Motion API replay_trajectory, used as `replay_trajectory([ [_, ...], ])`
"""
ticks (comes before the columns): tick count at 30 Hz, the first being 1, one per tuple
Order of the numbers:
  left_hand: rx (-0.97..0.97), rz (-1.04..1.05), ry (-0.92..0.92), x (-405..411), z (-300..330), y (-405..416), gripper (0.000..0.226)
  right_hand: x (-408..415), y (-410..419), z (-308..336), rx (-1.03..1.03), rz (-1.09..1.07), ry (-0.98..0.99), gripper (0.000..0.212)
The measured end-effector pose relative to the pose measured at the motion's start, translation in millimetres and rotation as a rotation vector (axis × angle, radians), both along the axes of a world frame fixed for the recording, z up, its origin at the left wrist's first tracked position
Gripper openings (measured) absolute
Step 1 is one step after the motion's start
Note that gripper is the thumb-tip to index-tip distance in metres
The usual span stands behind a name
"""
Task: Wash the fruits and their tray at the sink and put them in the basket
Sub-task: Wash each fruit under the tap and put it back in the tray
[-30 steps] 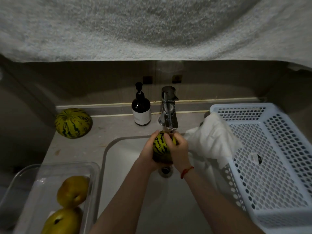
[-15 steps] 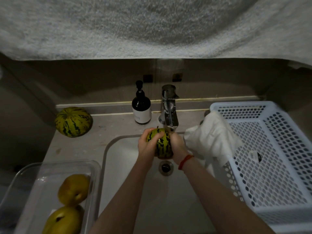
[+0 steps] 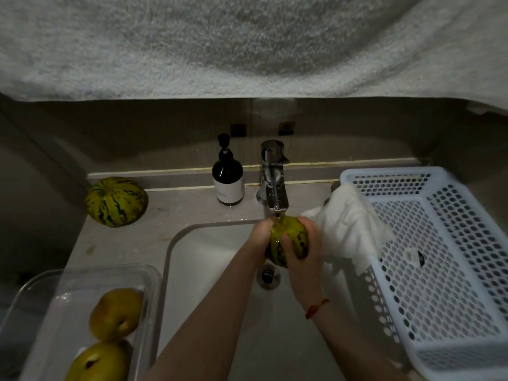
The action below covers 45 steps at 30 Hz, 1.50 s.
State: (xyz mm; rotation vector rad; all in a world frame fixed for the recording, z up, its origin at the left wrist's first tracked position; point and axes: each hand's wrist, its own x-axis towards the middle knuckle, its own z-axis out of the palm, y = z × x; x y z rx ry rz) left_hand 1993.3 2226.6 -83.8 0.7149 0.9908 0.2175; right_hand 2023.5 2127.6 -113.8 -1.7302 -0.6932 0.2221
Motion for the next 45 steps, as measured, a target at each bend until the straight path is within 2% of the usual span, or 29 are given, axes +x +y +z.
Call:
replay_trajectory([
  [3, 0.291, -0.122, 0.023, 6.2, 1.4, -2.9, 0.019, -2.0, -6.5, 0.1, 0.027, -0.072, 0.223, 0.055],
  [6, 0.365, -0.122, -0.050, 5.1, 1.5, -4.3, 0.017, 2.2, -5.0, 0.9, 0.042, -0.111, 0.516, 0.043],
  [9, 0.404, -0.037, 0.029, -1.3, -8.1, -5.2, 0.017, 9.3, 0.9, 3.8, 0.020, -0.062, 0.678, 0.027],
  [12, 0.336, 0.139, 0.003, -16.6, -19.3, -8.4, 0.029, 9.0, 9.5, 8.2, -0.011, -0.008, 0.658, 0.020],
  [14, 0.310, 0.270, -0.020, -25.8, -21.5, -9.9, 0.027, 4.8, 16.9, 7.5, 0.033, 0.010, 0.739, 0.014],
  [16, 0.269, 0.339, -0.012, -30.1, -22.7, -10.9, 0.026, 0.1, 24.7, 4.4, 0.096, 0.014, 0.902, 0.025],
  [19, 0.074, 0.377, -0.029, -35.0, -18.2, -15.8, 0.048, -5.2, 32.9, 4.8, 0.162, 0.047, 1.086, 0.039],
  [21, 0.024, 0.433, -0.053, -37.0, -17.1, -14.8, 0.050, -6.1, 37.3, 5.3, 0.128, 0.080, 1.082, 0.041],
  [24, 0.217, 0.482, 0.029, -35.9, -14.4, -15.3, 0.024, -4.5, 44.5, 2.7, -0.060, 0.024, 0.823, 0.037],
  [26, 0.358, 0.481, 0.093, -32.3, -13.9, -16.4, 0.016, -3.2, 47.6, 2.5, -0.151, -0.010, 0.653, 0.029],
  [29, 0.609, 0.405, 0.189, -28.0, -15.4, -19.7, 0.020, 0.2, 50.8, 7.9, -0.185, -0.057, 0.700, 0.029],
  [32, 0.848, 0.275, 0.259, -25.0, -14.8, -22.8, 0.024, 6.0, 45.5, 10.8, -0.239, 0.087, 0.899, 0.043],
  [34, 0.813, 0.221, 0.229, -27.1, -16.2, -22.0, 0.027, 7.9, 40.3, 12.3, -0.228, 0.167, 0.997, 0.049],
  [37, 0.555, 0.181, 0.002, -37.9, -19.8, -17.9, 0.023, 9.6, 36.6, 14.9, -0.283, 0.154, 0.988, 0.047],
  [39, 0.501, 0.124, -0.090, -43.4, -20.5, -12.1, 0.019, 8.2, 34.5, 17.6, -0.306, 0.131, 1.095, 0.049],
  [41, 0.502, 0.086, -0.080, -40.8, -21.8, -9.2, 0.018, 6.3, 34.9, 18.2, -0.306, 0.108, 1.148, 0.052],
  [45, 0.540, 0.193, 0.057, -30.7, -17.8, -14.2, 0.021, 3.6, 38.8, 16.4, -0.272, 0.009, 0.866, 0.041],
])
